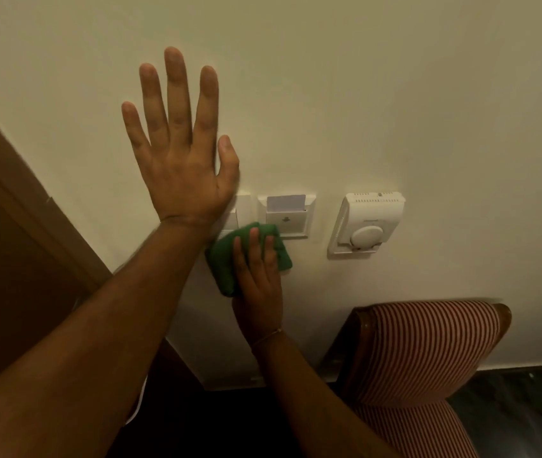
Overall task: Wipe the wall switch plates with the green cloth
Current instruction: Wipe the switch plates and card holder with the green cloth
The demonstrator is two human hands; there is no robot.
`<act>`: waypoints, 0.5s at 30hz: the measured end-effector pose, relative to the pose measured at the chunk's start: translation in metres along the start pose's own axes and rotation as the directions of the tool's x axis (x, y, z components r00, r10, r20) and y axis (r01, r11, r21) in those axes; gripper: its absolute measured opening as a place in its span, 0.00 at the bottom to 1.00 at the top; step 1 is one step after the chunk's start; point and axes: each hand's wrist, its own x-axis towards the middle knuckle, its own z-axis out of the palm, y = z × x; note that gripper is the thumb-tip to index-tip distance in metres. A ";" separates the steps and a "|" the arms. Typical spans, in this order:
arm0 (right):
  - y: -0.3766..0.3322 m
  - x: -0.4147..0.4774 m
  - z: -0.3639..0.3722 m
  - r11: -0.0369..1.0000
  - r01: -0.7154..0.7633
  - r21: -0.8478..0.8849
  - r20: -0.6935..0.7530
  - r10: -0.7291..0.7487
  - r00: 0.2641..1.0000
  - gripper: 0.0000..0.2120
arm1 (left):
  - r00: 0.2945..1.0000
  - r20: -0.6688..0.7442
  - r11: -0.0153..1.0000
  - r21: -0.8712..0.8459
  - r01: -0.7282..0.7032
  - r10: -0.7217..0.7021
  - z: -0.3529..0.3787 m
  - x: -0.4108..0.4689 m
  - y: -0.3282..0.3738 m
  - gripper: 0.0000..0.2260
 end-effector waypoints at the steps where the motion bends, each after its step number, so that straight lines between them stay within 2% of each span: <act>1: 0.000 -0.001 -0.008 1.000 0.005 0.016 0.017 -0.005 1.000 0.38 | 1.000 0.031 1.000 -0.002 0.006 -0.006 -0.004 0.000 0.001 0.34; 4: -0.007 -0.007 -0.042 0.998 0.015 0.053 0.005 -0.015 1.000 0.35 | 0.990 0.139 0.999 -0.027 0.035 -0.031 -0.016 0.003 0.006 0.37; 6: -0.007 -0.018 -0.071 0.999 -0.010 0.037 -0.069 0.012 0.998 0.37 | 0.978 0.203 0.998 -0.026 0.058 -0.052 -0.024 -0.001 0.009 0.34; 8: -0.001 -0.034 -0.101 0.998 -0.066 0.012 -0.118 0.067 0.991 0.34 | 0.961 0.262 0.995 -0.019 0.103 -0.094 -0.036 -0.024 0.019 0.32; 10: 0.012 -0.052 -0.129 0.994 -0.111 -0.003 -0.117 0.110 0.987 0.28 | 0.937 0.327 0.989 -0.030 0.143 -0.125 -0.054 -0.073 0.041 0.34; 12: 0.029 -0.076 -0.152 0.989 -0.149 -0.004 -0.076 0.148 0.986 0.27 | 0.909 0.407 0.990 -0.056 0.129 -0.095 -0.080 -0.143 0.070 0.37; 14: 0.053 -0.109 -0.167 0.983 -0.181 -0.018 -0.026 0.180 0.983 0.28 | 0.841 0.539 0.990 -0.077 0.115 -0.055 -0.110 -0.218 0.103 0.37; 15: 0.067 -0.128 -0.173 0.977 -0.212 -0.032 0.007 0.213 0.977 0.32 | 0.787 0.613 0.986 -0.079 0.145 -0.067 -0.123 -0.250 0.119 0.36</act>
